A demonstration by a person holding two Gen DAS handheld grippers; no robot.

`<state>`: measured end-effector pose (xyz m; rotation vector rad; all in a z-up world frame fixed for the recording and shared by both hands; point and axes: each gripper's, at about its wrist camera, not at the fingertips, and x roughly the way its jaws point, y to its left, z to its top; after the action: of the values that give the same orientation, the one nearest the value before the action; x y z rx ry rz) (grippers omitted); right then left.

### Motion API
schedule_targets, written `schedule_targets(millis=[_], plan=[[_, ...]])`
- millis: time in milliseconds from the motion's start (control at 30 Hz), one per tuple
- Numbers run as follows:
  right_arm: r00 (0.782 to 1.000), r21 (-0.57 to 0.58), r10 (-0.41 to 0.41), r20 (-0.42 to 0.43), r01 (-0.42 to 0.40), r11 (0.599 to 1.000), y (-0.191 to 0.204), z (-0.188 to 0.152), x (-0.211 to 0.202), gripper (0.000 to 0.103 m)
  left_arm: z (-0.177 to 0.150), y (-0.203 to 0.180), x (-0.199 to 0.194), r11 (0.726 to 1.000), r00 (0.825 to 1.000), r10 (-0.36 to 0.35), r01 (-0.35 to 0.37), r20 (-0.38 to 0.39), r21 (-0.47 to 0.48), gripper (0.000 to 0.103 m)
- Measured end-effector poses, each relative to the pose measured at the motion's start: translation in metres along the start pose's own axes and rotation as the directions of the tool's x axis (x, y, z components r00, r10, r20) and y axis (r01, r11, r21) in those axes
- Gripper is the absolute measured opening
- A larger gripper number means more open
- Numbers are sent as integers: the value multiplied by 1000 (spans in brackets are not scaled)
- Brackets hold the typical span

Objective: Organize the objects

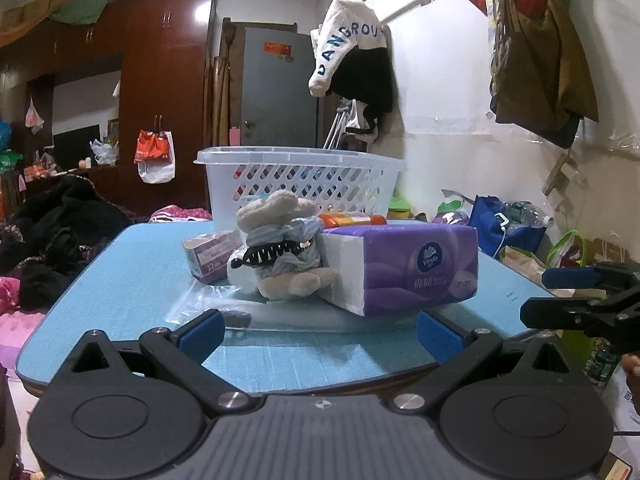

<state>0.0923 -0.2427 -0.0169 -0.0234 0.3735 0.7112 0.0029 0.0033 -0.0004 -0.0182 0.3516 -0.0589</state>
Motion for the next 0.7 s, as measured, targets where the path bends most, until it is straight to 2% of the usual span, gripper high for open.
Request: schedule_targets(millis=[433, 567, 633, 700], plan=[[1000, 10, -14, 12, 14, 1000, -1, -1, 1, 103, 1, 0, -3, 1000, 999, -9, 9, 32, 1, 103], [994, 43, -43, 103, 39, 998, -8, -2, -5, 103, 4, 3, -5, 1000, 996, -16, 17, 83, -11, 103], [974, 44, -121, 193, 114, 992, -11, -3, -8, 103, 7, 10, -3, 999, 992, -10, 15, 128, -36, 103], [951, 61, -176, 255, 166, 984, -16, -5, -8, 103, 9, 20, 4, 998, 989, 35, -26, 144, -62, 103]])
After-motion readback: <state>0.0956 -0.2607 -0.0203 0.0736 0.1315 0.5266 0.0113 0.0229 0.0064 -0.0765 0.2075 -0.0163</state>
